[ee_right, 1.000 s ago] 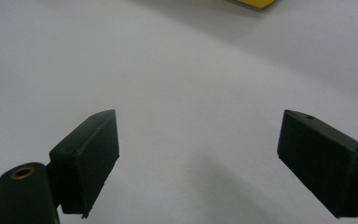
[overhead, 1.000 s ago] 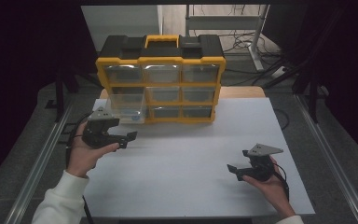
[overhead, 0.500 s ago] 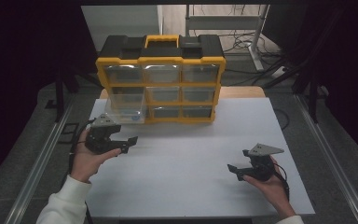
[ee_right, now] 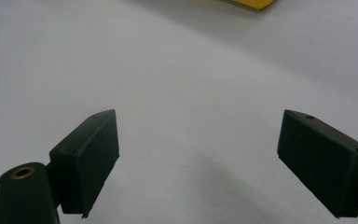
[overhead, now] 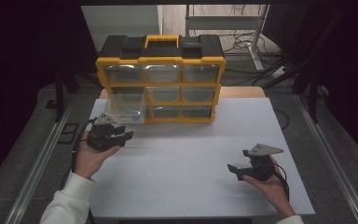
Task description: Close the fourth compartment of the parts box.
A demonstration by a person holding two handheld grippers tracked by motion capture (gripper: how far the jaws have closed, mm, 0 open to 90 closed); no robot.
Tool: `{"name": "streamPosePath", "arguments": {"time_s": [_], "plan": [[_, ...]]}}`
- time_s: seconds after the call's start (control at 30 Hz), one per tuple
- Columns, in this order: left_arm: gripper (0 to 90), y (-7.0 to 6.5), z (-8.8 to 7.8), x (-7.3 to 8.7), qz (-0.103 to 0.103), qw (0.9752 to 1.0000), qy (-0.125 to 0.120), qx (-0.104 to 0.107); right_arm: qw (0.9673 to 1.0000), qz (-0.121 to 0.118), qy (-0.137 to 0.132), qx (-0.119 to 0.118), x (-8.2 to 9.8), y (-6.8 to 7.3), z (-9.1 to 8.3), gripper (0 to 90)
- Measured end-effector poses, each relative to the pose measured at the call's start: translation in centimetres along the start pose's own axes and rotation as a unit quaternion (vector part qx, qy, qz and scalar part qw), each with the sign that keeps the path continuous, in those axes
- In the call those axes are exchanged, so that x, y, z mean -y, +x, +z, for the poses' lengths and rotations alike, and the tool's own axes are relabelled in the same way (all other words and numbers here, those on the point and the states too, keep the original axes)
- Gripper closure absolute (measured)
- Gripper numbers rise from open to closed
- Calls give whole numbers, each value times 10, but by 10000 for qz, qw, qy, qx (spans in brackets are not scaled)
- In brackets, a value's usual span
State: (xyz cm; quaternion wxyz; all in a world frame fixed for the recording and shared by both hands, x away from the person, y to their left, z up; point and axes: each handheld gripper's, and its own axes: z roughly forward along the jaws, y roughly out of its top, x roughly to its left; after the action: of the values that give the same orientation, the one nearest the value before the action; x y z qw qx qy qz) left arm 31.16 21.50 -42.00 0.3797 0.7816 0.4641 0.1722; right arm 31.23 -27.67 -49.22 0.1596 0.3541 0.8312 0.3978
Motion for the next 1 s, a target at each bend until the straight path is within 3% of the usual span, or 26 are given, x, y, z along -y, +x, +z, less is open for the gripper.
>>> {"name": "streamPosePath", "arguments": {"time_s": [0.2, 0.3, 0.83, 1.0], "plan": [[840, 9, 4, 0, -51, 10000, 1, 78, 10000, -5, -4, 5, 0, 0, 0, 130], [894, 13, 6, -1, -38, 9999, -84, 127, 10000, -11, -1, 5, 0, 0, 0, 130], [899, 28, 19, -11, -236, 9994, -144, -187, 10000, -21, 6, 2, 0, 1, 0, 130], [897, 32, 24, -13, -274, 9995, -114, -143, 10000, -28, 7, -3, 0, 1, 0, 130]]}}
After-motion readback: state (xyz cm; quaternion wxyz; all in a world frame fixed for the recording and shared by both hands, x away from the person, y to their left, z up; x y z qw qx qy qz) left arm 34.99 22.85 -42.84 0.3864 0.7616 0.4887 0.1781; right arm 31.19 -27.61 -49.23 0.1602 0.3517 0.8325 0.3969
